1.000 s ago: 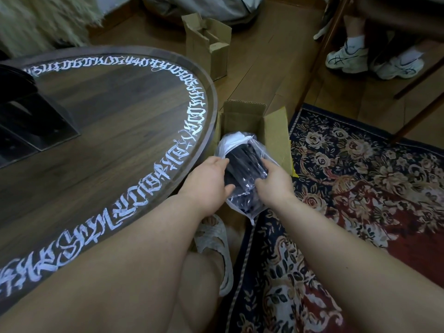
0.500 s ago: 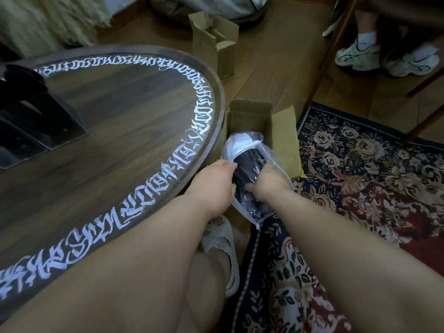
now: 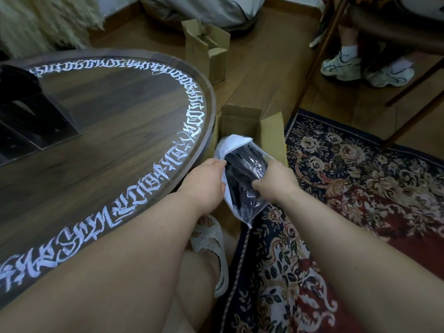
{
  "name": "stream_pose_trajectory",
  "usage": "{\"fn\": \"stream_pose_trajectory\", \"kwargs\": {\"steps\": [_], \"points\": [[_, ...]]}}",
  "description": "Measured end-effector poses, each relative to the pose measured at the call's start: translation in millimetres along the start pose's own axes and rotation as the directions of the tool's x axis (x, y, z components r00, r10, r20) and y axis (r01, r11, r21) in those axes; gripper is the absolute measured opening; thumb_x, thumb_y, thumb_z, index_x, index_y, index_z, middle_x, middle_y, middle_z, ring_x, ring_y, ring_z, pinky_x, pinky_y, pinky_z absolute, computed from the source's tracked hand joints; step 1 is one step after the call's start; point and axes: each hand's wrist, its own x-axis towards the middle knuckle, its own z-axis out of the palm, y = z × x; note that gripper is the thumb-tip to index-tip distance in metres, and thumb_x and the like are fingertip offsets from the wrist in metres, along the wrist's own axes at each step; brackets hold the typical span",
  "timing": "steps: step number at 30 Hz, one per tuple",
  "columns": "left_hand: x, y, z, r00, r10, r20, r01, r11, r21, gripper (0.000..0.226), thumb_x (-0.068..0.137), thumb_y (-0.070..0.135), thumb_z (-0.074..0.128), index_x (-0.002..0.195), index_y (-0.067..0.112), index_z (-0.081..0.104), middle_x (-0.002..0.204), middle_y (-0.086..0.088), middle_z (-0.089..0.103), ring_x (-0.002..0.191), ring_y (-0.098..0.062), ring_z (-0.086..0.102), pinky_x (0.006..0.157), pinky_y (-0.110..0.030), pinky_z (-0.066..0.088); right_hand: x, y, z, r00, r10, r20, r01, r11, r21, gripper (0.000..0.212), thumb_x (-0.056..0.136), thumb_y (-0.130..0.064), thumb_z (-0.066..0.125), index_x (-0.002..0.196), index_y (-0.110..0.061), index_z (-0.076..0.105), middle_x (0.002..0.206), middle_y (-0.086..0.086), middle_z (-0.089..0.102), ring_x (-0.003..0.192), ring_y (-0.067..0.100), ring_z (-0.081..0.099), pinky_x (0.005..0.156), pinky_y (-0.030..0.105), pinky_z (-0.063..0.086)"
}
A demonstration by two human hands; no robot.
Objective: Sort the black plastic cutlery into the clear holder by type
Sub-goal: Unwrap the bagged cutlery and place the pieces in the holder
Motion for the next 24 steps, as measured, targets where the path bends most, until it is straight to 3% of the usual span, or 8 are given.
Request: {"fn": "stream_pose_trajectory", "kwargs": {"steps": [12,19,24], "points": [[-1,-2,0,1.000,0.018,0.016,-0.018,1.000,-0.018,0.063,0.096,0.021,0.051,0.151,0.015,0.021,0.156,-0.002,0.024,0.133,-0.019,0.040,0.106,-0.024,0.030,-35,11,-20,0.998,-0.054,-0.016,0.056,0.993,0.107,0.032,0.079,-0.021,0.065,0.110,-0.014,0.059,0.096,0.006,0.067,0.086,0.027,0.062,0.073,0.033,0.052],[-4,0,-2,1.000,0.018,0.013,-0.018,1.000,-0.025,0.076,0.092,0.031,0.059,0.152,0.013,0.017,0.157,-0.004,0.021,0.138,-0.020,0.034,0.110,-0.027,0.028,-51,18,-29,0.998,-0.058,0.015,0.053,0.969,0.241,0.022,0.079,-0.018,0.068,0.100,-0.018,0.062,0.080,0.000,0.066,0.069,0.019,0.062,0.053,0.025,0.042],[-5,2,-2,1.000,0.016,-0.001,-0.016,1.000,-0.016,0.083,0.089,0.038,0.063,0.152,0.010,0.017,0.156,-0.005,0.022,0.139,-0.019,0.031,0.112,-0.026,0.025,-64,17,-41,0.993,-0.117,0.019,0.108,0.961,0.253,0.020,0.079,-0.017,0.068,0.098,-0.019,0.062,0.080,0.001,0.067,0.071,0.022,0.063,0.058,0.031,0.047]]}}
